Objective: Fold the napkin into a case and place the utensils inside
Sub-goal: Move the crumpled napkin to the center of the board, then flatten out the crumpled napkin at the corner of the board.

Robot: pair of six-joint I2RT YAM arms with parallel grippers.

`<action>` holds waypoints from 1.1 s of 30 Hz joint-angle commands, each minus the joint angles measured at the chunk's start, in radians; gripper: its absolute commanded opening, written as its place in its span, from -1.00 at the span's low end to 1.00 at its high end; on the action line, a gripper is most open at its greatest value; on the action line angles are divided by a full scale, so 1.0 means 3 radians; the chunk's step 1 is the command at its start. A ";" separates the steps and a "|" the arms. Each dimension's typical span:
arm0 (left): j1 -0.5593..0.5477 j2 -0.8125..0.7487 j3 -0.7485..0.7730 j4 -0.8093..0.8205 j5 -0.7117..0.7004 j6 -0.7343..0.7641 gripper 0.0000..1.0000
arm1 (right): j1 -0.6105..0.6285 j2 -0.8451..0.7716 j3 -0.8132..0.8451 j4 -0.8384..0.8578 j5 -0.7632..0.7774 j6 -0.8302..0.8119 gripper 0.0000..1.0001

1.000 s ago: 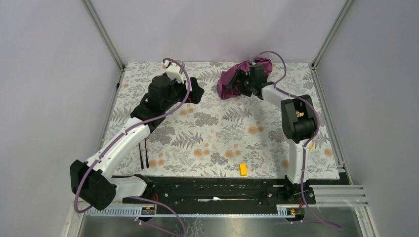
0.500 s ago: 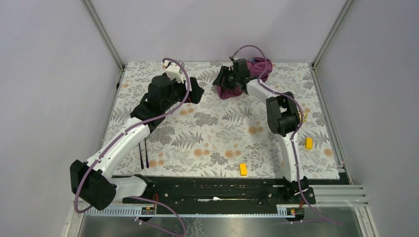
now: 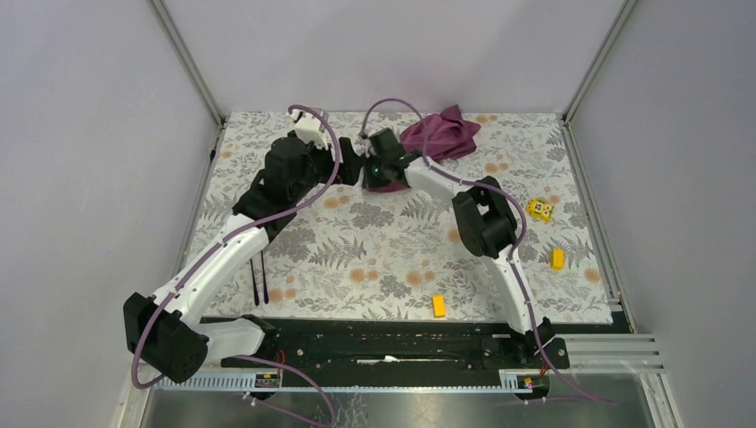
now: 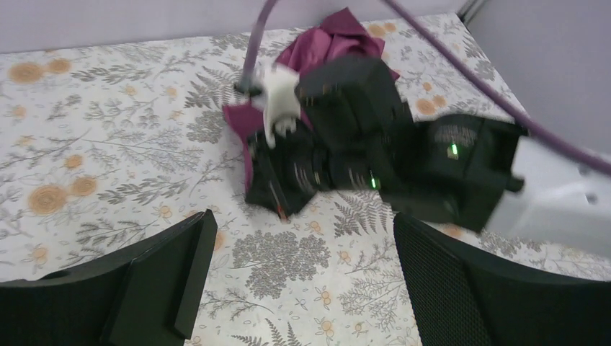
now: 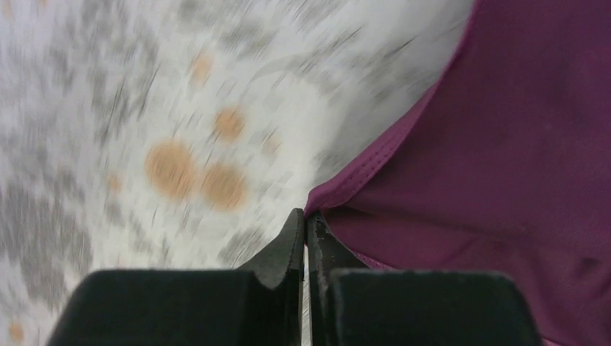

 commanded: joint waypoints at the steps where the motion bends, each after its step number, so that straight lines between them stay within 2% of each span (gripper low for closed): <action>1: -0.0012 -0.0330 0.0030 0.0108 -0.0515 -0.0024 0.97 | 0.0329 -0.0583 -0.0477 -0.0174 -0.0460 -0.0567 -1.00; 3: -0.0012 -0.0515 -0.0097 0.0212 -0.0854 -0.0068 0.98 | 0.0448 -0.0850 -0.0906 -0.0129 -0.0895 -0.0601 -1.00; 6: -0.0012 -0.0760 -0.0275 0.0333 -0.1247 -0.0175 0.98 | 0.0518 -0.1368 -0.1690 0.0353 -0.1674 -0.0313 -1.00; 10: -0.0008 -0.0910 -0.0423 0.0439 -0.1461 -0.0295 0.97 | 0.0575 -0.2189 -0.2713 0.1537 -0.2124 0.0430 -0.99; 11: -0.0008 -0.0904 -0.0437 0.0440 -0.1479 -0.0300 0.98 | 0.0573 -0.2338 -0.2945 0.1768 -0.2177 0.0618 -0.83; 13: -0.0011 -0.0852 -0.0427 0.0435 -0.1484 -0.0344 0.97 | 0.0572 -0.2609 -0.3217 0.1796 -0.1983 0.0793 -0.12; 14: -0.0007 -0.0805 -0.0410 0.0401 -0.1480 -0.0396 0.97 | 0.0571 -0.2725 -0.3250 0.1641 -0.1776 0.0755 0.11; 16: -0.0010 -0.0705 -0.0374 0.0321 -0.1401 -0.0531 0.97 | 0.0570 -0.2902 -0.3192 0.1208 -0.1147 0.0663 0.37; 19: -0.0017 -0.0515 -0.0277 0.0036 -0.1186 -0.0822 0.97 | 0.0559 -0.3023 -0.2969 0.0577 0.0104 0.0748 0.57; 21: -0.0017 -0.0433 -0.0291 -0.0196 -0.1015 -0.1034 0.97 | 0.0514 -0.3009 -0.2867 0.0389 0.0701 0.0754 0.67; 24: 0.0006 -0.0455 -0.0653 -0.0389 -0.0777 -0.1415 0.97 | 0.0347 -0.2858 -0.2648 0.0354 0.0850 0.0468 0.69; 27: 0.0074 -0.0418 -0.1008 -0.0528 -0.0426 -0.1680 0.97 | 0.0100 -0.2482 -0.2301 0.0314 0.0584 0.0070 0.68; 31: 0.0106 -0.0356 -0.1367 -0.0474 -0.0045 -0.1678 0.94 | -0.0029 -0.1834 -0.1639 0.0062 0.0575 -0.0729 0.48; 33: 0.0106 -0.0310 -0.1450 -0.0439 0.0142 -0.1654 0.92 | -0.0075 -0.1564 -0.1354 0.0009 0.0407 -0.1024 0.42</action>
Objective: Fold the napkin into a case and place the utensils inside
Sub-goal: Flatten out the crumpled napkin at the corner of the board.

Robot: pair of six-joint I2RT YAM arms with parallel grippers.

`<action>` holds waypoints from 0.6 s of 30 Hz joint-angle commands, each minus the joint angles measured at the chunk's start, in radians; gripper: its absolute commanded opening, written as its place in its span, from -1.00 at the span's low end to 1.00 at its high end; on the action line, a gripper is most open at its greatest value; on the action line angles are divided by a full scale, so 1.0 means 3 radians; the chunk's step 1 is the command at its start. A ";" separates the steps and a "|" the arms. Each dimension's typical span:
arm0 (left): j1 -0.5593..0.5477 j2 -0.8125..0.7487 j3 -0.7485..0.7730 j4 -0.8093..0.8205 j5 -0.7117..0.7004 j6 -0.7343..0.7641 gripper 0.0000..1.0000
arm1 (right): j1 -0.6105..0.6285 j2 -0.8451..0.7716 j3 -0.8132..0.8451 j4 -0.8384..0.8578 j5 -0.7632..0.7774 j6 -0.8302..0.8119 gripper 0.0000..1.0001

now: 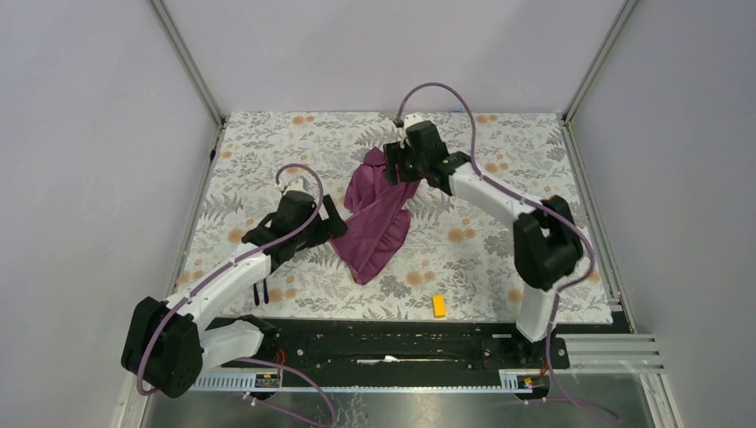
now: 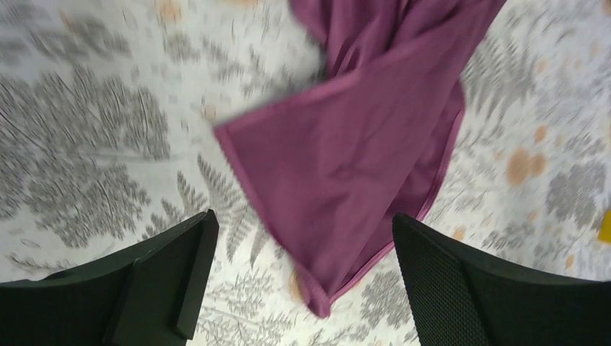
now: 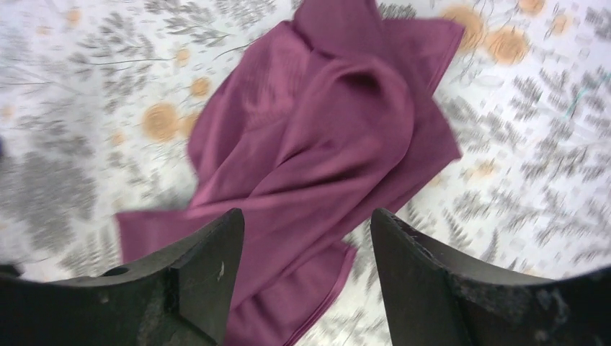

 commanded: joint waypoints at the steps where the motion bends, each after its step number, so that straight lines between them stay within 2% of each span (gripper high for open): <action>1: 0.0015 0.0072 -0.0137 0.0104 0.0571 -0.0117 0.92 | -0.0048 0.0551 0.0625 -0.0289 -0.0110 -0.0999 0.39; 4: 0.0009 0.0248 -0.0151 0.0125 0.0660 -0.0112 0.89 | -0.0048 0.0889 0.0995 -0.0384 -0.0206 -0.1369 0.36; 7: -0.0007 0.0459 -0.0154 0.0144 0.0611 -0.0081 0.90 | -0.0058 0.1264 0.1352 -0.0476 -0.0066 -0.1598 0.36; 9: -0.0010 0.0587 -0.0141 0.0156 0.0558 -0.0045 0.89 | -0.0074 0.1478 0.1599 -0.0552 0.0004 -0.1677 0.35; 13: -0.0038 0.0767 -0.0100 0.0185 0.0471 -0.0046 0.74 | -0.0076 0.1799 0.1991 -0.0689 0.0167 -0.1795 0.32; 18: -0.0123 0.0949 -0.0065 0.0262 0.0352 -0.0081 0.77 | -0.0076 0.1992 0.2164 -0.0680 0.0270 -0.1829 0.35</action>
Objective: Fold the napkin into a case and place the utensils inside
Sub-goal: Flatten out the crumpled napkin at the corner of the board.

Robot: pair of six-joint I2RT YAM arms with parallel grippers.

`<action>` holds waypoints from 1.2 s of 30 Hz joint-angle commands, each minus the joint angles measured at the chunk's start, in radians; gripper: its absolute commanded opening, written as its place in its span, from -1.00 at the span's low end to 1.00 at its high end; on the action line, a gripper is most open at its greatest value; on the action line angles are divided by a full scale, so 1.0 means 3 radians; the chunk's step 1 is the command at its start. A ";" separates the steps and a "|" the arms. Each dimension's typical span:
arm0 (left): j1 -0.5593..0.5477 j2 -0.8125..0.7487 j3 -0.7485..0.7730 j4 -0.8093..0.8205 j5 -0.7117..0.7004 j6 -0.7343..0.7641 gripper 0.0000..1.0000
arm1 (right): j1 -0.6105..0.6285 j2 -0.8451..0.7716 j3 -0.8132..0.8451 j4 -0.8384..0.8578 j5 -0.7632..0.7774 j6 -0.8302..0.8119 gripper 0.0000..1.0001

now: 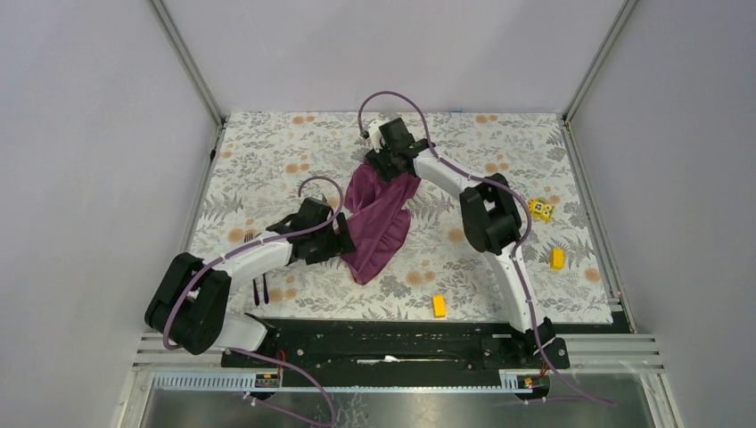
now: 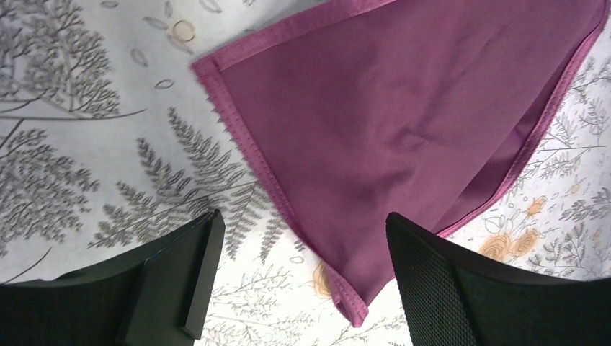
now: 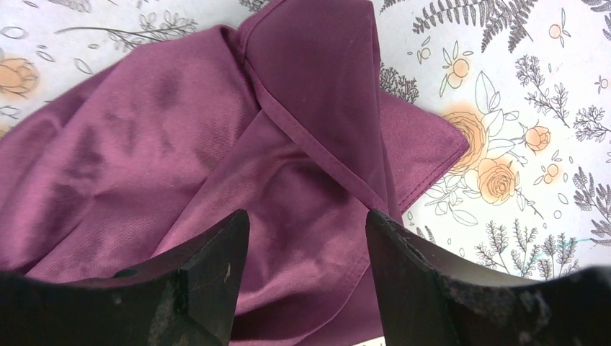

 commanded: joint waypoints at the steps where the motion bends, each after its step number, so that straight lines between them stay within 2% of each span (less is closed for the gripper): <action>1: -0.0071 0.0149 0.0106 0.0263 -0.0108 -0.0046 0.77 | -0.0009 0.0134 0.0292 -0.0064 0.0178 -0.0145 0.36; 7: -0.0129 0.0372 0.0111 0.0421 -0.0237 -0.0155 0.57 | -0.0010 0.0252 0.0349 0.0055 0.0299 -0.0066 0.38; 17: -0.0134 0.0351 -0.0022 0.0799 -0.0332 -0.0219 0.22 | -0.0007 0.0250 0.0314 0.0400 0.0581 0.0091 0.46; 22: -0.0136 0.0316 -0.0103 0.0899 -0.0367 -0.0233 -0.04 | -0.0010 0.0311 0.0281 0.0696 0.0721 0.0144 0.54; 26: -0.0134 0.0227 -0.0129 0.0975 -0.0437 -0.0207 -0.33 | -0.0005 0.0462 0.0454 0.0705 0.0797 0.0177 0.32; 29: -0.0137 0.0078 -0.0154 0.0984 -0.0530 -0.0157 -0.44 | -0.0007 0.0504 0.0487 0.0761 0.0741 0.0182 0.16; 31: -0.0137 0.0016 -0.0151 0.0976 -0.0572 -0.0122 -0.46 | -0.0008 0.0530 0.0525 0.0755 0.0657 0.0180 0.14; 33: -0.0137 -0.0010 -0.0137 0.0970 -0.0579 -0.0100 -0.44 | -0.0006 0.0547 0.0551 0.0751 0.0625 0.0192 0.24; 34: -0.0136 -0.0004 -0.0121 0.0951 -0.0573 -0.0097 -0.34 | -0.0008 0.0545 0.0552 0.0750 0.0630 0.0221 0.32; 36: -0.0137 0.0002 -0.0091 0.0917 -0.0576 -0.0127 -0.06 | -0.0007 0.0533 0.0543 0.0741 0.0590 0.0271 0.35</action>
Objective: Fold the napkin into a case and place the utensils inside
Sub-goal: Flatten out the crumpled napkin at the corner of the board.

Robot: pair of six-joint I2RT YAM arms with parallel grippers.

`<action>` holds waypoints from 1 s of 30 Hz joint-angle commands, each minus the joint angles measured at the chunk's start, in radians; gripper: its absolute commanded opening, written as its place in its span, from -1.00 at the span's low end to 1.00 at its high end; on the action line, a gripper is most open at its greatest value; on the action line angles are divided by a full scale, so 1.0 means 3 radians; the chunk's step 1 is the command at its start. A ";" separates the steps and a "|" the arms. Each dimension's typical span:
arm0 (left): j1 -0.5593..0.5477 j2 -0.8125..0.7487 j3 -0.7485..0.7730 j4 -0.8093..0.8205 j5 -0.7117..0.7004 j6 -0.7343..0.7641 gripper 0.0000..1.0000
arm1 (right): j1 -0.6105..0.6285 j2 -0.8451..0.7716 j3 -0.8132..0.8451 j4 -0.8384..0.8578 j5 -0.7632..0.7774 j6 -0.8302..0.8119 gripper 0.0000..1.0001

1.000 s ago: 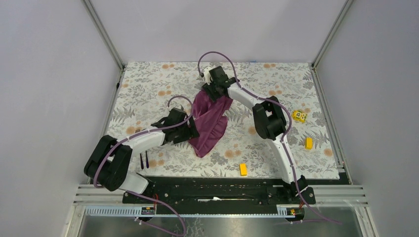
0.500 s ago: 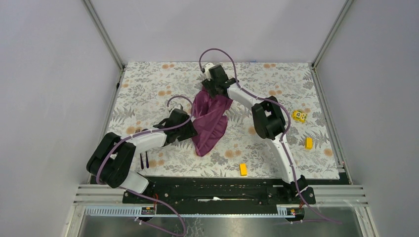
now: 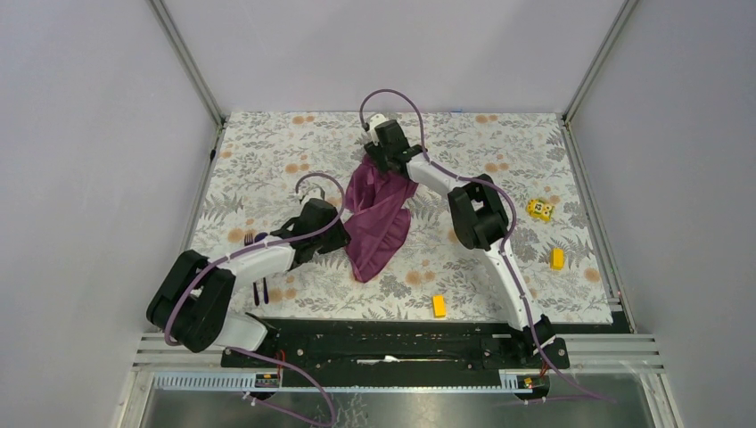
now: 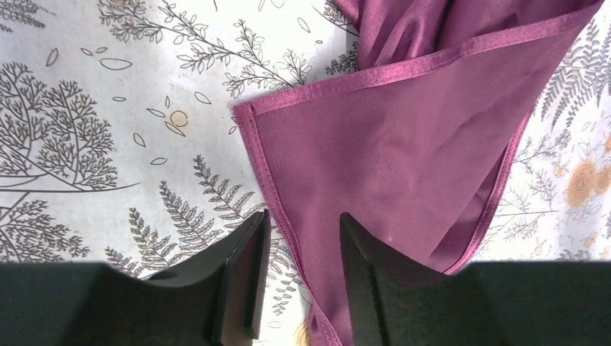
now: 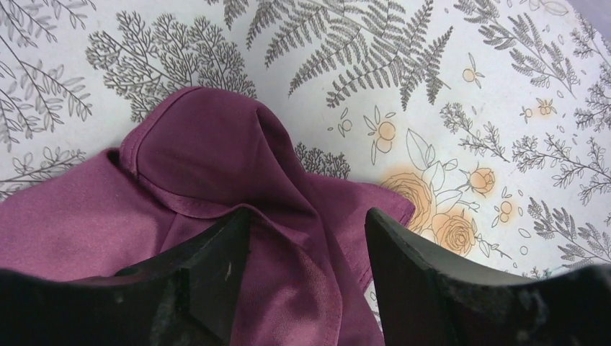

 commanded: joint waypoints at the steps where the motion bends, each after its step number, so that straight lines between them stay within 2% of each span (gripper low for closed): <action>1: -0.0014 -0.0088 0.0083 0.0009 -0.0178 -0.0013 0.06 | -0.0009 -0.0024 0.0159 0.0100 -0.0125 0.0124 0.31; 5: -0.0014 -0.0100 0.0185 -0.0135 -0.0417 0.0051 0.62 | -0.0008 -0.0029 0.0132 0.0100 -0.0269 0.0207 -0.19; 7: -0.0014 -0.0036 0.0335 -0.0277 -0.0517 0.0133 0.78 | -0.0008 -0.0031 0.0138 0.0100 -0.0281 0.0238 -0.50; 10: -0.0014 0.0164 0.0582 -0.0396 -0.0369 0.0288 0.82 | -0.0010 -0.0054 0.0133 0.0100 -0.0281 0.0263 -0.79; 16: -0.0013 0.0514 0.0798 -0.0401 0.0149 0.0371 0.81 | -0.0045 -0.0111 0.0128 0.0100 -0.0307 0.0322 -1.00; 18: -0.0014 0.0615 0.0831 -0.0378 0.0198 0.0360 0.76 | -0.0060 -0.0136 0.0116 0.0100 -0.0348 0.0376 -1.00; 22: -0.0014 0.0715 0.0842 -0.0222 0.0234 0.0341 0.49 | -0.0074 -0.0178 0.0089 0.0100 -0.0400 0.0444 -1.00; 30: -0.0014 0.0585 0.0831 -0.0239 0.0031 0.0359 -0.18 | -0.0126 -0.0381 -0.0045 0.0086 -0.0357 0.0714 -1.00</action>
